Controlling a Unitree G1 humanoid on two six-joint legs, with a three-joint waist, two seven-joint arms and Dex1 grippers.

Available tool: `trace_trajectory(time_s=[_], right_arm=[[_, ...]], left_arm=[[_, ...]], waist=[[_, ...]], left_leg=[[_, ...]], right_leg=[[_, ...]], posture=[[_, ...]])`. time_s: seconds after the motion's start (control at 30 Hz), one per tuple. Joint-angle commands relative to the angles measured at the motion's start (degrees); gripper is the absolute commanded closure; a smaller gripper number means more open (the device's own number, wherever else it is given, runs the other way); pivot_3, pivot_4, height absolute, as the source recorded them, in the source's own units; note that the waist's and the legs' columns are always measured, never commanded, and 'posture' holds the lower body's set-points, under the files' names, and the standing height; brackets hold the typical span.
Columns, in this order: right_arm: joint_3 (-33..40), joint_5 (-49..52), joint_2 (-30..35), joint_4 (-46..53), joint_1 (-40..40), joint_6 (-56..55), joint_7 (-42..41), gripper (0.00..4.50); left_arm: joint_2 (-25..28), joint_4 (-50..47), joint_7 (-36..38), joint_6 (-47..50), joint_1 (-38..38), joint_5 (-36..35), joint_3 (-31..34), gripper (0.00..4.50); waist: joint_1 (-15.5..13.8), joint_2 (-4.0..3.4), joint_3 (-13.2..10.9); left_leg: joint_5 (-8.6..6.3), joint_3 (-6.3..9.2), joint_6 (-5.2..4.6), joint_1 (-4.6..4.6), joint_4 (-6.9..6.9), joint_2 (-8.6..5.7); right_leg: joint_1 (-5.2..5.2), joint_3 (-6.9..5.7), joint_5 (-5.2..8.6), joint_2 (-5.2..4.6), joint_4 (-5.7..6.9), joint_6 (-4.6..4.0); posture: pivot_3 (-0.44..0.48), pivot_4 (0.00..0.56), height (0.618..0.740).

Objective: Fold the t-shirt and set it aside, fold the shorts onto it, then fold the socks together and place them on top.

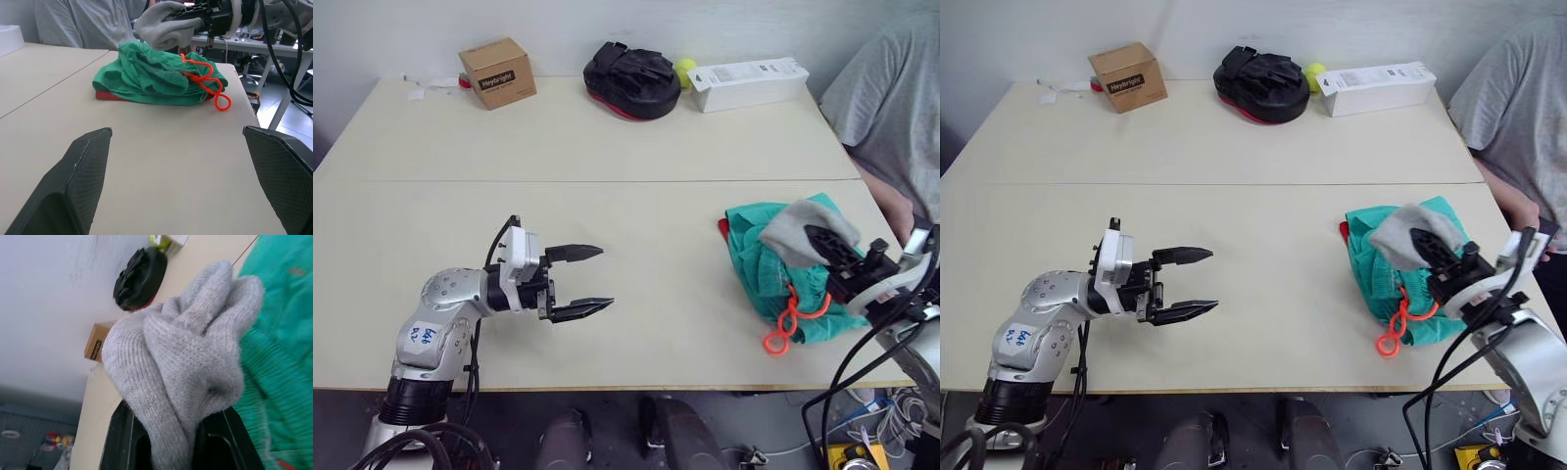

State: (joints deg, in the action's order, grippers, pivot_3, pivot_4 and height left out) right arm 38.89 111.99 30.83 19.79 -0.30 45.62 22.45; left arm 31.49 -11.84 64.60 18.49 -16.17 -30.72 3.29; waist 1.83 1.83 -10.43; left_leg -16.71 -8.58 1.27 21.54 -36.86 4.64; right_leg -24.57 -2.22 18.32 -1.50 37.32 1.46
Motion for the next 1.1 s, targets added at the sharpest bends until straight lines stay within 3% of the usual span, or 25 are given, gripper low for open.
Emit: trace_trajectory(time_s=[0.03,0.3,0.47,0.7,0.97,1.03,1.1], right_arm=[[1.8,1.0,5.0,-7.9,1.7,2.1,-1.8,4.19],[-4.8,-5.1,8.0,-20.4,-2.1,2.9,-2.0,4.19],[-3.3,-5.1,9.5,-18.7,-0.6,4.2,-1.6,2.51],[1.5,0.4,20.8,-13.6,7.2,13.4,-6.6,0.06],[9.6,0.2,29.3,-14.4,15.2,22.8,-14.3,0.03],[13.5,-5.2,31.4,-12.6,18.1,25.9,-21.5,0.03],[18.4,-18.5,33.5,-7.0,23.1,25.4,-36.6,0.03]], left_arm=[[1.3,0.6,1.8,-0.2,-1.5,-1.3,-0.1,0.00],[2.2,1.6,2.3,0.3,-2.6,-1.0,-0.2,0.00],[2.8,4.0,3.3,-2.5,-2.2,1.4,-1.2,0.00],[2.0,7.2,3.1,-4.7,-3.2,2.6,-2.2,0.00],[1.8,8.2,1.4,-4.6,-2.1,3.1,-2.2,0.00],[2.0,7.7,0.7,-5.2,-1.2,3.4,-1.9,0.00],[2.6,7.1,0.0,-6.0,0.2,4.0,-1.3,0.00]], waist=[[-0.1,0.00,0.0],[0.5,-0.14,-0.1],[0.3,-0.21,-0.1],[-0.2,-0.24,-0.1],[-0.3,-0.19,-0.1],[-0.3,-0.20,-0.1],[-0.3,-0.22,-0.1]], left_leg=[[0.00,-0.01,0.00,-0.03,0.00,0.00],[0.00,-0.08,-0.01,-0.12,0.01,0.00],[0.02,-0.08,0.03,-0.13,0.05,0.00],[-0.01,-0.15,-0.02,-0.09,0.22,-0.04],[0.01,-0.22,0.02,-0.13,0.67,-0.07],[0.01,-0.23,0.02,-0.12,0.70,-0.09],[0.01,-0.24,0.01,-0.12,0.73,-0.09]], right_leg=[[0.01,0.01,0.00,0.00,-0.01,0.00],[0.01,0.11,0.00,0.04,0.05,0.00],[0.01,0.12,0.00,0.05,0.05,0.01],[0.02,0.15,0.02,0.02,-0.21,0.10],[0.01,0.17,0.03,0.05,-0.57,0.18],[0.01,0.18,0.04,0.04,-0.62,0.21],[0.02,0.18,0.05,0.05,-0.72,0.22]], posture=[[0.000,0.150,0.740],[0.000,0.150,0.740],[0.000,0.150,0.740],[0.000,0.150,0.740],[0.000,0.150,0.740],[0.000,0.150,0.740],[0.000,0.150,0.740]])
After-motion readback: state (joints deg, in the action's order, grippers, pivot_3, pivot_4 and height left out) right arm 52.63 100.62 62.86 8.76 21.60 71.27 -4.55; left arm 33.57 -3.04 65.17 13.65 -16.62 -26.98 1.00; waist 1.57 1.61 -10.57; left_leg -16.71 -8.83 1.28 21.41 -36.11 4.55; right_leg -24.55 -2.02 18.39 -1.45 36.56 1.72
